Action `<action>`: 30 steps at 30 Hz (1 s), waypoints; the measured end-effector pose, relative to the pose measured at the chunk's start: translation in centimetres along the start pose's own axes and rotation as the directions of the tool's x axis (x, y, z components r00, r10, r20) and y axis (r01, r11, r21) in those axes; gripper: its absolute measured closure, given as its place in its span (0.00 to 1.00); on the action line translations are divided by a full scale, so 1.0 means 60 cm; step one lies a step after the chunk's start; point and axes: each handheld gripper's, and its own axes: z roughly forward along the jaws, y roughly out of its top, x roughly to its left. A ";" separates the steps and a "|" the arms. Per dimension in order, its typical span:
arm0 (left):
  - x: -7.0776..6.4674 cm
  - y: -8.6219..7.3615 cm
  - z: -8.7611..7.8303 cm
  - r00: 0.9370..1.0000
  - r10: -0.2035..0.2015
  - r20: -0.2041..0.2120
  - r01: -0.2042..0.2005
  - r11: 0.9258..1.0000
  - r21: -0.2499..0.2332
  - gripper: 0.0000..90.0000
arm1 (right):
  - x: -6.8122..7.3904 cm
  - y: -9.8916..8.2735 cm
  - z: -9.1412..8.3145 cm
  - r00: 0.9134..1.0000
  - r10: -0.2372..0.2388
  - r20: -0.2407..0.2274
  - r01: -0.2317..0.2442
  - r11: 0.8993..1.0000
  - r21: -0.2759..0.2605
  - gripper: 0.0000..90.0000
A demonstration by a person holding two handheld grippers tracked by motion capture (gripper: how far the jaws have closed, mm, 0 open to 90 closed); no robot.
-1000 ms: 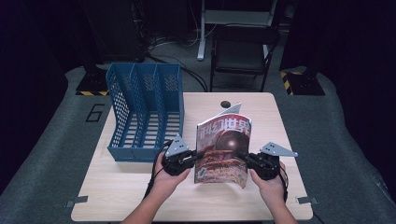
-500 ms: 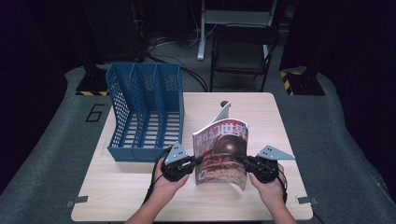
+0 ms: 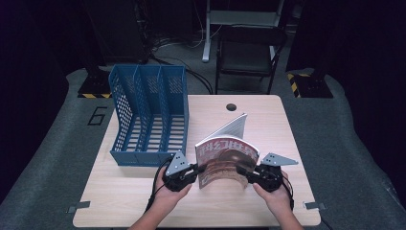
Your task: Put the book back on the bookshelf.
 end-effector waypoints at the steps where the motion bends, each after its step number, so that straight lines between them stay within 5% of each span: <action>1: 0.000 -0.001 -0.001 1.000 -0.008 0.005 0.008 1.000 0.000 0.93 | -0.001 -0.003 0.004 1.000 0.011 -0.012 -0.011 1.000 0.023 0.74; 12: 0.003 -0.006 -0.009 1.000 0.014 0.027 -0.014 1.000 -0.009 0.93 | -0.008 -0.018 0.013 0.999 0.047 -0.028 -0.044 0.993 0.106 0.88; 21: -0.006 -0.004 -0.011 0.999 0.031 0.036 -0.032 0.999 0.009 0.93 | 0.013 -0.012 0.016 0.998 -0.020 0.064 0.013 0.994 0.112 0.95; 30: -0.013 0.004 -0.015 0.999 0.030 0.031 -0.030 0.999 0.011 0.93 | 0.023 -0.008 0.022 0.994 -0.018 0.108 0.008 0.996 0.086 0.96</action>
